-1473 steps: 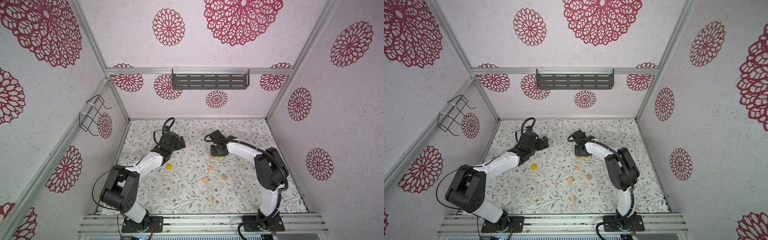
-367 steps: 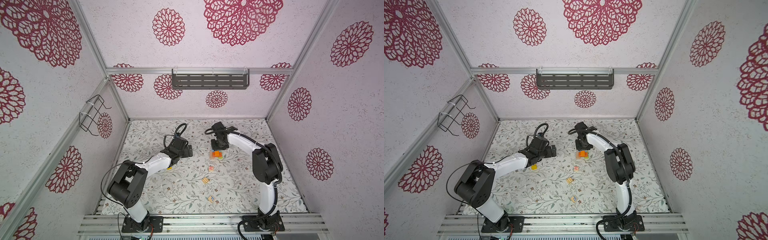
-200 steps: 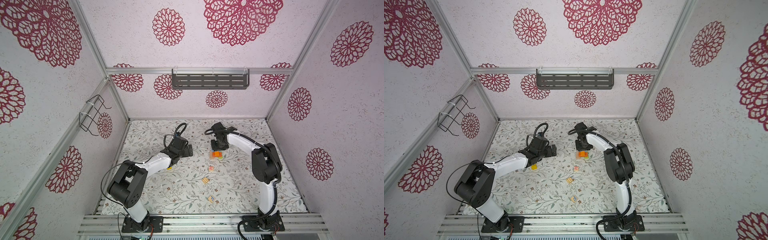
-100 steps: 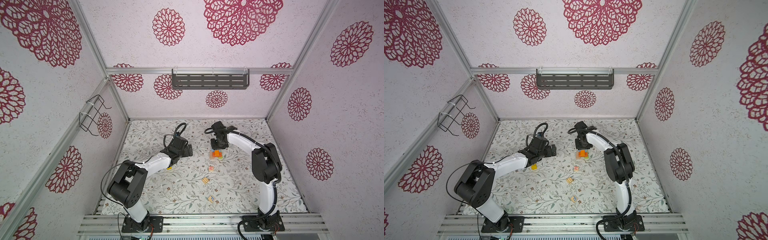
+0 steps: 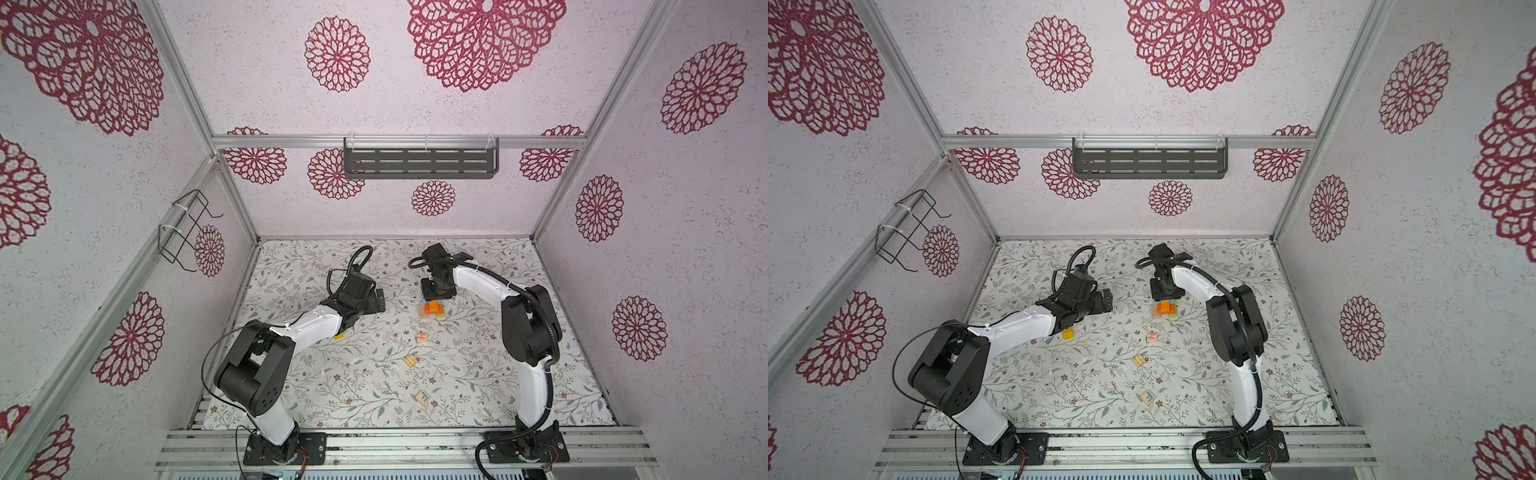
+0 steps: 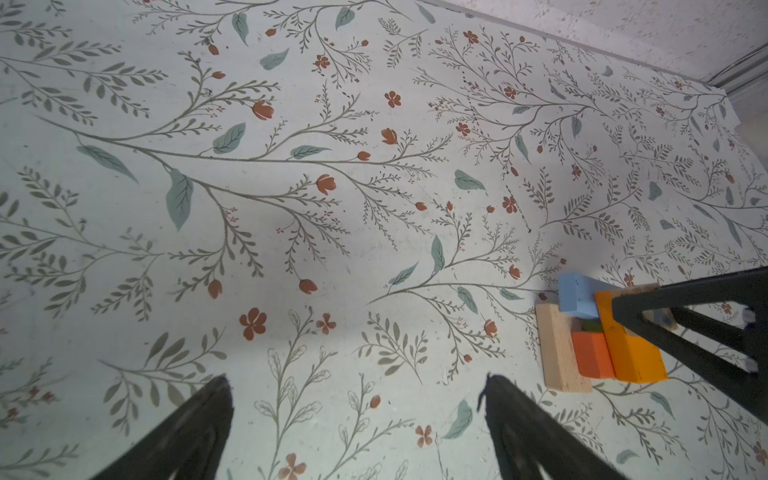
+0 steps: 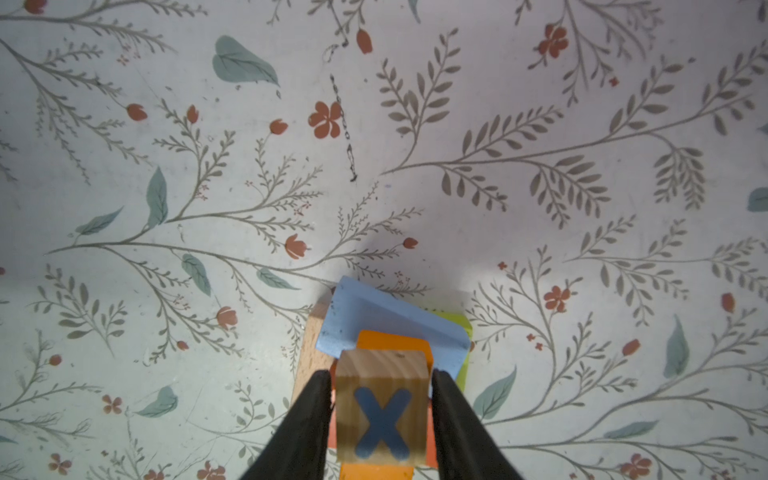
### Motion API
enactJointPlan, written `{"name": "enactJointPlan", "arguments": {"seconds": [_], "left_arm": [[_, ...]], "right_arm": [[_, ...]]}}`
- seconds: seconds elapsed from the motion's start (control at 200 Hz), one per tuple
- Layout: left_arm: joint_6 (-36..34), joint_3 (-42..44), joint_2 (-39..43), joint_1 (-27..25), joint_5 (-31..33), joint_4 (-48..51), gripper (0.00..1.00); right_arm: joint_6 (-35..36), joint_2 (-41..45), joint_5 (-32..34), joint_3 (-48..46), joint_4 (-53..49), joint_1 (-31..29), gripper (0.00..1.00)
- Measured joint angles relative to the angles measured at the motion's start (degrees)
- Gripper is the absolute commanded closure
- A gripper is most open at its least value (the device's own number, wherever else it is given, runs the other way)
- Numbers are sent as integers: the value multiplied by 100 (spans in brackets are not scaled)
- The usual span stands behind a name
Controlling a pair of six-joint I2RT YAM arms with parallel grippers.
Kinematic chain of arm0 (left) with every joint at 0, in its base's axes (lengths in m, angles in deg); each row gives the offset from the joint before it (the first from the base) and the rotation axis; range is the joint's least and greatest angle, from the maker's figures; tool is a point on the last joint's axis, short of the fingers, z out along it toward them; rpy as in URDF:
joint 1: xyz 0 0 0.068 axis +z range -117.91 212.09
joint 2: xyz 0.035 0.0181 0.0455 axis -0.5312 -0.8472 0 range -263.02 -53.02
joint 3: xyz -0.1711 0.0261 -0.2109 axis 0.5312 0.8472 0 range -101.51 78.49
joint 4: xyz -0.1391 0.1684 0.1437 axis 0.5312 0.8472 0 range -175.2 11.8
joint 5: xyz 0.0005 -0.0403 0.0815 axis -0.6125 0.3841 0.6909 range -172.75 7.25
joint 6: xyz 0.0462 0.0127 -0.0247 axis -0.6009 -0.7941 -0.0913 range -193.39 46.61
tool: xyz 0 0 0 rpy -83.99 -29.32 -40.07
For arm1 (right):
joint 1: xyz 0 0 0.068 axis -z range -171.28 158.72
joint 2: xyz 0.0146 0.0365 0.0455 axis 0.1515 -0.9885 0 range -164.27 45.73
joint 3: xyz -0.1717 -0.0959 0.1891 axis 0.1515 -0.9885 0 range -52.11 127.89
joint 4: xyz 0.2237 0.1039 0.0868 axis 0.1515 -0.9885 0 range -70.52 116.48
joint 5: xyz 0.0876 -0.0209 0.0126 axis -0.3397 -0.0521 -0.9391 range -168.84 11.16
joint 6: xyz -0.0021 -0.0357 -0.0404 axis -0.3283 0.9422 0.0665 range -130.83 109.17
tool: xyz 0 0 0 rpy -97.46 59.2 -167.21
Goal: Build the wood block tower
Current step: 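Open the right gripper and withdraw while left gripper moves toward the stack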
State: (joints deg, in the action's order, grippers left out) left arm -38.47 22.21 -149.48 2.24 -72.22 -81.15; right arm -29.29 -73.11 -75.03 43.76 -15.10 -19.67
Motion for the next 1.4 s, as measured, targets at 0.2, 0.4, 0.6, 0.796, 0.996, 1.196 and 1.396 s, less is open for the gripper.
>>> {"name": "enactJointPlan", "arguments": {"seconds": [0.2, 0.4, 0.6, 0.796, 0.996, 1.196, 1.396], "left_arm": [[-2, 0, 13, 0, -92, 20, 2], [-31, -7, 214, -63, -151, 264, 8], [-227, -341, 358, -522, -13, 988, 19], [-339, -748, 422, -1047, 37, 1685, 20], [-304, -1117, 400, -1427, 330, 2391, 19], [-76, -1620, -13, -1729, 501, 2780, 22], [219, -2085, -769, -1928, 562, 3091, 22]], "right_arm": [[9, 0, 0, 0, 0, 2, 39], [48, 181, 39, -243, 138, 0, 35], [48, 1241, 87, -1244, 590, 52, 32], [22, 2734, 70, -2667, 1451, 317, 25], [-232, 4002, -114, -4454, 2618, 892, 17], [-662, 4865, -245, -5814, 3526, 1373, 1], [-1012, 5574, -225, -6710, 4411, 1628, 1]]}}
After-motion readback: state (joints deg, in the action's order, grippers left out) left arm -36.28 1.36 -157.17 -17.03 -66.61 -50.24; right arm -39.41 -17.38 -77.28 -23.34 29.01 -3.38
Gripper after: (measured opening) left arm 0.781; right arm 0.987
